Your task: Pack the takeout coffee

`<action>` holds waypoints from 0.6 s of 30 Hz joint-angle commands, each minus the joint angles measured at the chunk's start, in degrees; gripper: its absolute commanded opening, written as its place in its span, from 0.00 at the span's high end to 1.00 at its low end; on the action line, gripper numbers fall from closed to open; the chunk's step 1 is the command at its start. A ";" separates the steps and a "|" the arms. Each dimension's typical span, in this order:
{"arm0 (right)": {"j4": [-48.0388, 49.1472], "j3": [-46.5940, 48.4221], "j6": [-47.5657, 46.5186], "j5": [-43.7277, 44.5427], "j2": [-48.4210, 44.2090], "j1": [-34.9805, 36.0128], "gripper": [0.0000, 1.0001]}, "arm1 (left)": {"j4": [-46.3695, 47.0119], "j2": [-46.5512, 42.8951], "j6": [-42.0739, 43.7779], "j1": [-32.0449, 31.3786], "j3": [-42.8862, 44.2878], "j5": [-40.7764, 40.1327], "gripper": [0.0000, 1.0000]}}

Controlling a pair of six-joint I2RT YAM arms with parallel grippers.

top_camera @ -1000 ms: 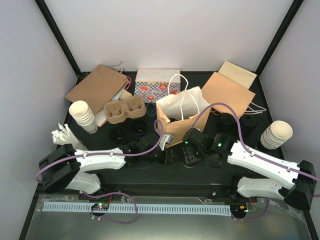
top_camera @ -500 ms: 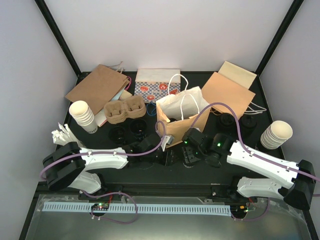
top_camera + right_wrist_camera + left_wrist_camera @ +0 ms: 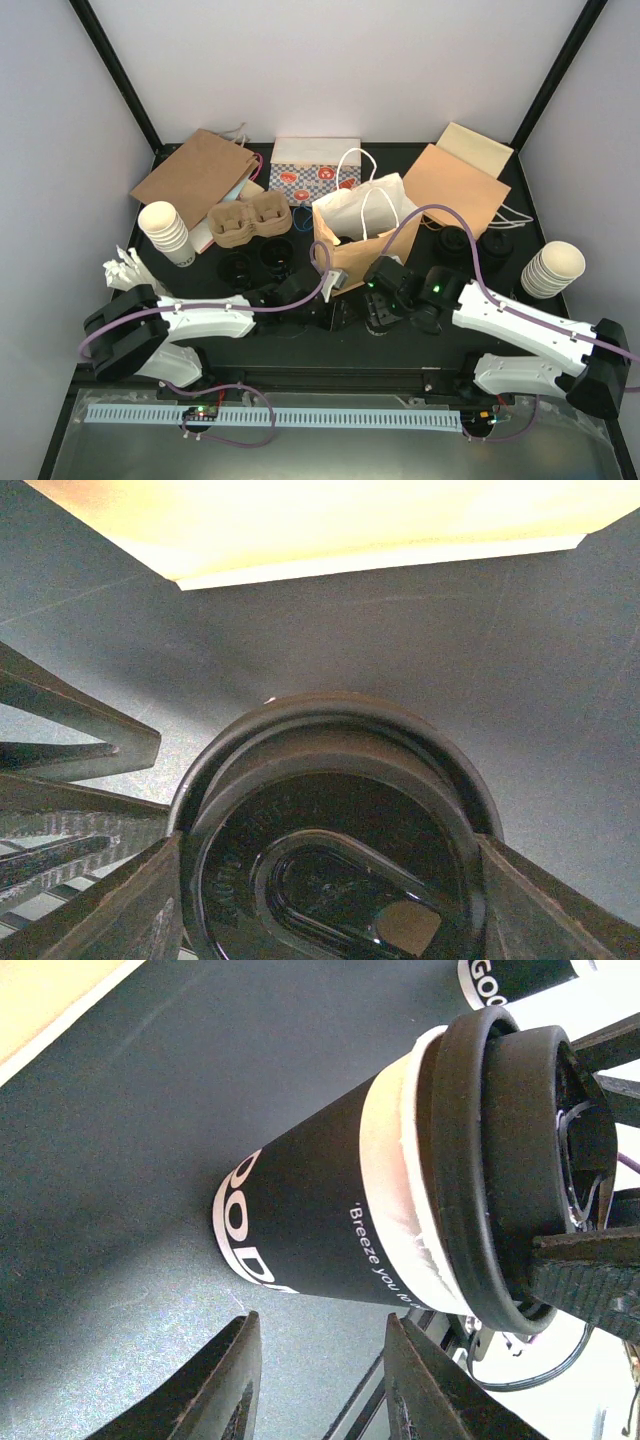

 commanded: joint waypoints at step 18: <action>0.17 0.75 1.07 2.57 -2.44 0.22 0.31 | -0.26 -2.00 0.13 -0.42 -0.02 -0.75 0.65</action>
